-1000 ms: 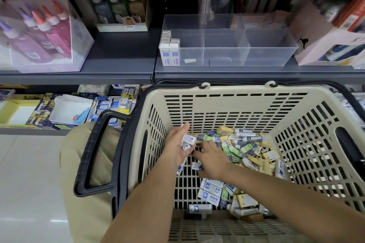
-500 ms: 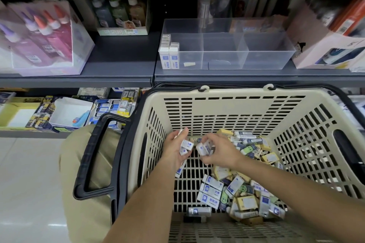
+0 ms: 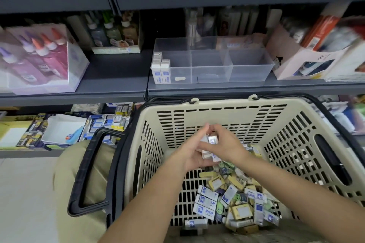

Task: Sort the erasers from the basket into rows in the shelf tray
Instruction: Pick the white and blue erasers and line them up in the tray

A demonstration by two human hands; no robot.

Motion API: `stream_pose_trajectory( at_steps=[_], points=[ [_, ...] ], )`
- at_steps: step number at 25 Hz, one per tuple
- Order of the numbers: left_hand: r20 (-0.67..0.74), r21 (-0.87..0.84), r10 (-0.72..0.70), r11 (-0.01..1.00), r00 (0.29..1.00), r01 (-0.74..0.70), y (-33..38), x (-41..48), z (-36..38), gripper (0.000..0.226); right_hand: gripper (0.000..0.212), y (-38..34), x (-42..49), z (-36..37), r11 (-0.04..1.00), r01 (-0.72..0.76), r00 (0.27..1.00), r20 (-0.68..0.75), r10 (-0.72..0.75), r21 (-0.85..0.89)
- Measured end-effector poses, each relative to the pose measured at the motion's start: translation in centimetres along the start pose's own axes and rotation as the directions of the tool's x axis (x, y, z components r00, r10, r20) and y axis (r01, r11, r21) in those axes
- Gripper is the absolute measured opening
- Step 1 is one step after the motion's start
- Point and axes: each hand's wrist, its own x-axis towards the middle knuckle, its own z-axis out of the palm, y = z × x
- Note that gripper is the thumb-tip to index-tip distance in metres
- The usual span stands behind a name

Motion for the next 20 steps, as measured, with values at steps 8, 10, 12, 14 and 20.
stream_pose_trajectory(
  at_steps=[8, 10, 12, 14, 20],
  points=[
    [0.037, 0.0, 0.043, 0.999, 0.998, -0.043, 4.6, -3.8, 1.6, 0.021, 0.065, -3.9, -1.1, -4.4, 0.96, 0.038, 0.995, 0.079, -0.062, 0.276],
    [0.012, -0.016, 0.066, 0.998, 0.998, -0.066, 5.0, -4.5, 1.4, 0.02, 0.064, -4.5, -1.4, -4.3, 0.93, 0.058, 0.982, 0.145, -0.118, 0.363],
    [-0.027, 0.013, 0.094, 0.996, 0.995, -0.093, 5.4, -5.3, 0.9, 0.022, 0.055, -4.9, -1.7, -4.5, 0.888, 0.068, 0.977, 0.148, -0.151, 0.454],
    [-0.057, 0.066, 0.12, 0.991, 0.991, -0.116, 5.8, -5.9, 0.5, 0.025, 0.047, -5.0, -1.7, -4.7, 0.889, 0.078, 0.981, 0.123, -0.148, 0.451],
    [-0.065, 0.16, 0.184, 0.972, 0.981, -0.172, 6.6, -7.3, -0.3, 0.042, 0.052, -5.6, -1.7, -3.8, 0.912, 0.152, 0.968, 0.13, -0.216, 0.38]
  ],
)
